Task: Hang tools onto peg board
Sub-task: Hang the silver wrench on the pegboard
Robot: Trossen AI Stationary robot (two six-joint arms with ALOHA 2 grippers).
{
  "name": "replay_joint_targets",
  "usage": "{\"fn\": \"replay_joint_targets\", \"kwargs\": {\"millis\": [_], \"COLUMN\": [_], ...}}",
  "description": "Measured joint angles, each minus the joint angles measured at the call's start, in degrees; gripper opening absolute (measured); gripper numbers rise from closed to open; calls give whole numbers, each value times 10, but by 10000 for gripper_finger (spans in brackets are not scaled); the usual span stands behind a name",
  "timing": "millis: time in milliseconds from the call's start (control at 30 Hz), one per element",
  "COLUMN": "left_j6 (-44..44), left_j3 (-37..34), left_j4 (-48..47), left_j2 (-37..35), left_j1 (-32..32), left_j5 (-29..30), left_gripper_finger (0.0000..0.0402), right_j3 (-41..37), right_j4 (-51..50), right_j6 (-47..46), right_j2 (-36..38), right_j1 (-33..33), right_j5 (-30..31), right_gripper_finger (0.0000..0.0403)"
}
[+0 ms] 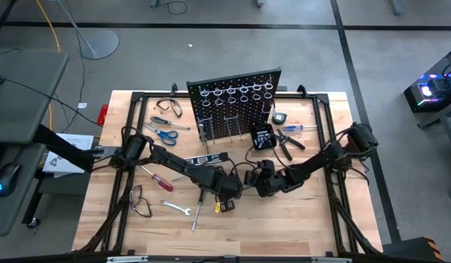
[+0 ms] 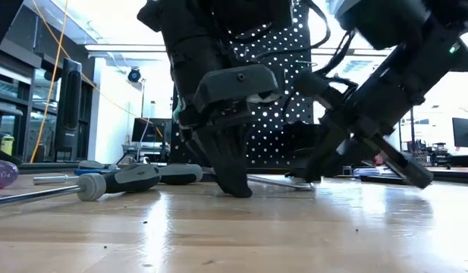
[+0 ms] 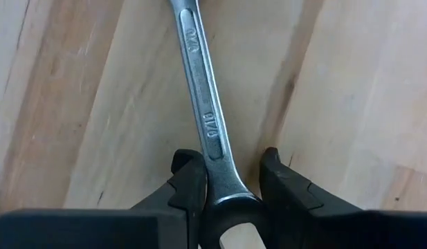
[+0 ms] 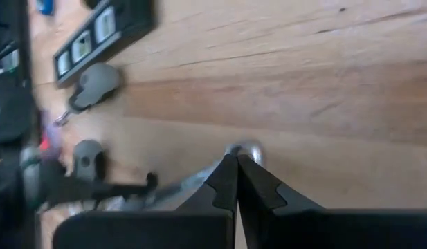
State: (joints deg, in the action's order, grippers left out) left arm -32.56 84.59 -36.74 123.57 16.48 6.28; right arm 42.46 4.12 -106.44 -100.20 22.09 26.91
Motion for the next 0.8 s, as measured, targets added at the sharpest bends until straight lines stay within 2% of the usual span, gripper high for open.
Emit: {"fn": "replay_joint_targets", "kwargs": {"millis": [300,500,667,800], "left_j6": [-3,-27,-136,-243], "left_j3": [-5,-10,-22,-24], "left_j4": [-65,-124,-158,-187], "left_j2": [-45,-118,-204,-259], "left_j1": [-2,26,86,166], "left_j5": [38,72,138,203], "left_gripper_finger": [102,102,102,102], "right_j3": [0,2,2,2], "right_j4": [2,-31,-69,-100], "right_j6": [80,147,184,185], "right_j2": [68,126,171,196], "right_j1": [15,32,43,47], "right_j5": [37,81,102,125], "right_gripper_finger": [0,0,0,0]}}
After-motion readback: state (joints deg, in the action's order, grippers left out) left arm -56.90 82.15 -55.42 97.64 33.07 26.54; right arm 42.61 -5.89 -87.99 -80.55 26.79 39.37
